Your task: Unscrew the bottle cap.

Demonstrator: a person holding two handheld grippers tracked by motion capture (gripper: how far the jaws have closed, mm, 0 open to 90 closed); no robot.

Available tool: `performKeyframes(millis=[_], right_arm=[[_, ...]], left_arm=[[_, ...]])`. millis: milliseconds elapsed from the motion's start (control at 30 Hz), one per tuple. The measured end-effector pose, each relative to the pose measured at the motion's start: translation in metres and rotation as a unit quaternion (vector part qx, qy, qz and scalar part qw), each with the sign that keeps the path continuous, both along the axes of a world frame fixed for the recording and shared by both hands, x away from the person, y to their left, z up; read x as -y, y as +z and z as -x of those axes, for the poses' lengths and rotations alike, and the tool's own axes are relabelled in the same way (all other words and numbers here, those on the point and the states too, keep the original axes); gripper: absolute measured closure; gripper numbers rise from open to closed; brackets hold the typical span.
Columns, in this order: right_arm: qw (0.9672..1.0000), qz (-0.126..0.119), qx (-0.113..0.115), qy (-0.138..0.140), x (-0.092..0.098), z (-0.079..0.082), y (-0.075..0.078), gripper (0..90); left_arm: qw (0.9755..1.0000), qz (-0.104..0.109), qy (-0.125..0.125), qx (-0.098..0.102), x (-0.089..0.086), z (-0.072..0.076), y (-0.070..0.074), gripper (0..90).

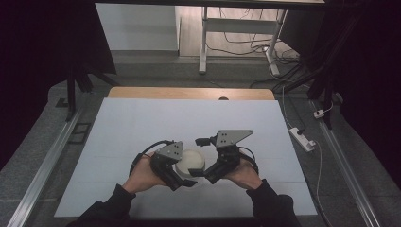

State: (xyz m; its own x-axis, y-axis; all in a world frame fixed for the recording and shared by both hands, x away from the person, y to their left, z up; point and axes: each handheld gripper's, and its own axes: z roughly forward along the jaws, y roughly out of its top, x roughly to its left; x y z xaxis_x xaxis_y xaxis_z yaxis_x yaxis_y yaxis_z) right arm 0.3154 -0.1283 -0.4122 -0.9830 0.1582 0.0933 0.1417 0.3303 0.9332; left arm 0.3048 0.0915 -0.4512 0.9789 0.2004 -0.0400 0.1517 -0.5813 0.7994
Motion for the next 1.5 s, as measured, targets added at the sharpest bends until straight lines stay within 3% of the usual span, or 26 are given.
performKeyframes(millis=[133, 267, 400, 533, 667, 867, 1067, 1500], right_arm=[[0.9994, 0.009, -0.009, -0.033, -0.003, 0.000, -0.003, 0.0], [0.9982, 0.035, 0.010, -0.048, -0.013, 0.004, -0.009, 1.2], [0.9975, 0.043, 0.019, -0.052, -0.018, 0.007, -0.011, 6.0], [0.9983, 0.042, 0.009, -0.040, -0.017, 0.007, -0.012, 7.2], [0.9987, 0.049, 0.008, -0.013, -0.016, 0.007, -0.011, 7.5], [0.9981, 0.047, -0.022, 0.032, -0.013, 0.002, -0.016, 7.6], [0.9982, 0.043, -0.016, 0.037, -0.012, 0.002, -0.013, 7.6], [0.9993, 0.036, -0.006, 0.011, -0.007, 0.003, -0.006, 7.6]], left_arm=[[0.9992, -0.002, 0.039, -0.001, -0.001, -0.002, 0.000, 6.8], [0.9983, -0.011, 0.057, 0.003, 0.002, 0.000, 0.001, 6.8], [0.9989, -0.009, 0.046, 0.004, 0.005, 0.003, 0.003, 6.8], [0.9994, -0.008, 0.034, 0.006, 0.006, 0.005, 0.005, 6.9], [1.0000, -0.007, 0.003, 0.001, 0.006, 0.004, 0.003, 6.9], [0.9993, -0.016, -0.035, -0.002, 0.006, 0.003, -0.002, 6.8], [0.9993, -0.017, -0.033, -0.001, 0.006, 0.002, -0.004, 6.9], [0.9996, -0.024, -0.015, -0.001, 0.003, -0.001, -0.006, 6.9]])
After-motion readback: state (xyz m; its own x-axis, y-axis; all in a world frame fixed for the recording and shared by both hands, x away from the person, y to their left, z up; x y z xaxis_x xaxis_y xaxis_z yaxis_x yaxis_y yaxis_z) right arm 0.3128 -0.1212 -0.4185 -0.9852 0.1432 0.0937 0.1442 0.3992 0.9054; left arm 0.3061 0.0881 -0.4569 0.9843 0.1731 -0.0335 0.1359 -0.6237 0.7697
